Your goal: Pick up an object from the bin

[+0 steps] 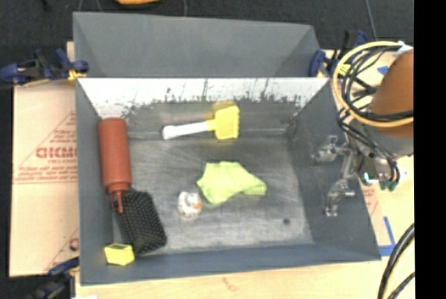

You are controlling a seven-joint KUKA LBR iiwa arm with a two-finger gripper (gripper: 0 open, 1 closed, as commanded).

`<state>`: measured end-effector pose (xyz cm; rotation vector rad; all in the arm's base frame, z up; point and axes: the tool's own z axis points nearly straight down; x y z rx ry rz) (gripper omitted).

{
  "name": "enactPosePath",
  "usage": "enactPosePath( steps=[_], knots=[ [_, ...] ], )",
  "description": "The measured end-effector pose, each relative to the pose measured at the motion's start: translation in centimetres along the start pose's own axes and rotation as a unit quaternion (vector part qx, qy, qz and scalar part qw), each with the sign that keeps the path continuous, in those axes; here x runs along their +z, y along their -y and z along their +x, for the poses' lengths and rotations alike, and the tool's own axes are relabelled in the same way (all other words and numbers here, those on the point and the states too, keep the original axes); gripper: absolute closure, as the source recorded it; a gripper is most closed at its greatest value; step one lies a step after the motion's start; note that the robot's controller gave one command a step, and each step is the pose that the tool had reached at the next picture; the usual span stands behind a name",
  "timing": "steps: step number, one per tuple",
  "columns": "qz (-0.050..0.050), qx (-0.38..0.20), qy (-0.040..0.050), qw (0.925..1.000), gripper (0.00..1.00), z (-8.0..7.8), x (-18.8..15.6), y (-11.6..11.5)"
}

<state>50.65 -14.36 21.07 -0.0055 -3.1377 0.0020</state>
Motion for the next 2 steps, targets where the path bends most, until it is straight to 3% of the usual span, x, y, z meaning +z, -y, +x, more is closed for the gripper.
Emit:
enactPosePath(
  steps=[2],
  knots=[
    [0.001,-0.002,0.0038,1.0,0.0,-0.18,-0.36,-0.05]
  ],
)
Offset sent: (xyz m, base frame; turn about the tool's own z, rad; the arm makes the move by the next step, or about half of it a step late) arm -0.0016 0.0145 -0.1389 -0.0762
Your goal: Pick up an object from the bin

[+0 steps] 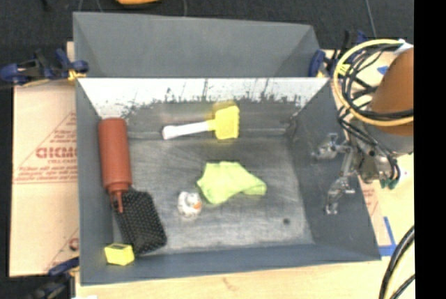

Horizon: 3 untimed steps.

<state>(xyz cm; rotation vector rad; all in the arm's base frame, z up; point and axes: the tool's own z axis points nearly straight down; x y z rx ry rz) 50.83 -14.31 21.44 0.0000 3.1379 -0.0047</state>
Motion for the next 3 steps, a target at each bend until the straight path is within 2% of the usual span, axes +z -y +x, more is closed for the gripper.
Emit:
enactPosePath(
  steps=[1,2,3],
  knots=[
    [-0.001,-0.071,-0.0028,0.9974,0.0,-0.1,3.2,-2.0],
    [0.0,-0.081,0.0055,0.9967,0.0,-4.1,5.7,-6.9],
    [-0.001,-0.085,0.0043,0.9964,0.0,-5.0,7.2,-8.5]
  ],
)
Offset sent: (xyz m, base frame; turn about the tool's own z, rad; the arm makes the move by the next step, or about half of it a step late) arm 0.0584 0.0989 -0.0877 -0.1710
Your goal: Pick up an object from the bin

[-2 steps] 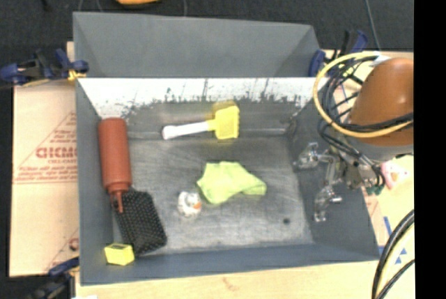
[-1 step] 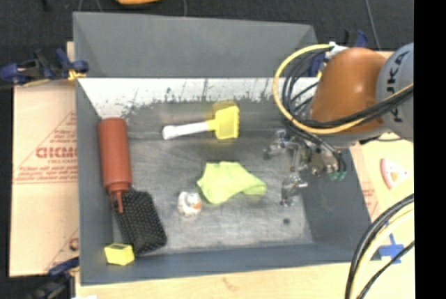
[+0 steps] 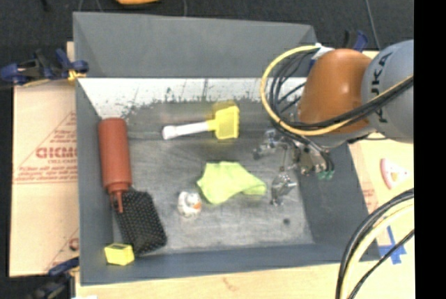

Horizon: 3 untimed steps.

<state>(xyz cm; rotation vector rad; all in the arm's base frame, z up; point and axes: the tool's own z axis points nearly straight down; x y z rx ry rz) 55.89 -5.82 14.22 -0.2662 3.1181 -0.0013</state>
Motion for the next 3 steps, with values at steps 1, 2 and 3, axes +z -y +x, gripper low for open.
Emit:
enactPosePath(
  steps=[1,2,3],
  knots=[
    [-0.001,-0.046,-0.0052,0.9989,0.0,-0.1,3.2,0.5],
    [0.0,0.015,-0.0023,0.9999,1.0,-0.9,6.2,-2.7],
    [0.0,0.015,-0.0023,0.9999,1.0,-0.9,6.2,-2.7]
  ],
)
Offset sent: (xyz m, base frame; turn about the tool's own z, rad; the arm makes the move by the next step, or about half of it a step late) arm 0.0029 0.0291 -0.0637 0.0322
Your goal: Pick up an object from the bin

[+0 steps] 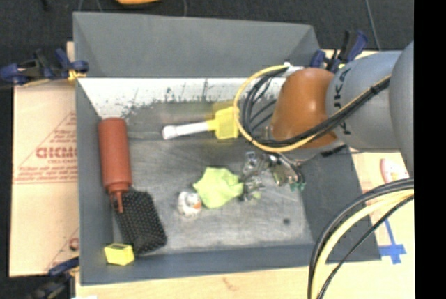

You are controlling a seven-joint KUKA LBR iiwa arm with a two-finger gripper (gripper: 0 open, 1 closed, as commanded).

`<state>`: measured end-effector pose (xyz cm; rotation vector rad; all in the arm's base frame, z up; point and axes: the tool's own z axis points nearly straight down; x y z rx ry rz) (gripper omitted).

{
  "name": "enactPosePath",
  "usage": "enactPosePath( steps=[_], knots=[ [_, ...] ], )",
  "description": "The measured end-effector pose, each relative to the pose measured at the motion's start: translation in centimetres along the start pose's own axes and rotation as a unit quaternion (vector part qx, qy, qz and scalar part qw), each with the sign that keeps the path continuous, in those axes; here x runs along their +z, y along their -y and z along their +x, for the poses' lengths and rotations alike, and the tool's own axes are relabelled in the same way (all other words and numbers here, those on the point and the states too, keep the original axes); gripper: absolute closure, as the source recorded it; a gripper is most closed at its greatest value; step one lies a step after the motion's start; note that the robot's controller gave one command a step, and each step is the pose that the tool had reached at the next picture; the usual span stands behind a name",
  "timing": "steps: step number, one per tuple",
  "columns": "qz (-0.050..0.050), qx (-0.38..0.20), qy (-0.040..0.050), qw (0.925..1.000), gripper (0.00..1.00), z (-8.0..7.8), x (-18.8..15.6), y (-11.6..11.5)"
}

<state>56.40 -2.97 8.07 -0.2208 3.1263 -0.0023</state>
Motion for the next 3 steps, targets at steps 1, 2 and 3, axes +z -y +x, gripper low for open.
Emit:
enactPosePath(
  steps=[1,2,3],
  knots=[
    [0.001,-0.016,0.0001,0.9999,1.0,-0.54,-15.41,-0.42],
    [0.0,-0.016,-0.0012,0.9999,1.0,-0.48,-15.3,-0.43],
    [0.0,-0.016,-0.0018,0.9999,1.0,-0.44,-15.25,-0.43]
  ],
)
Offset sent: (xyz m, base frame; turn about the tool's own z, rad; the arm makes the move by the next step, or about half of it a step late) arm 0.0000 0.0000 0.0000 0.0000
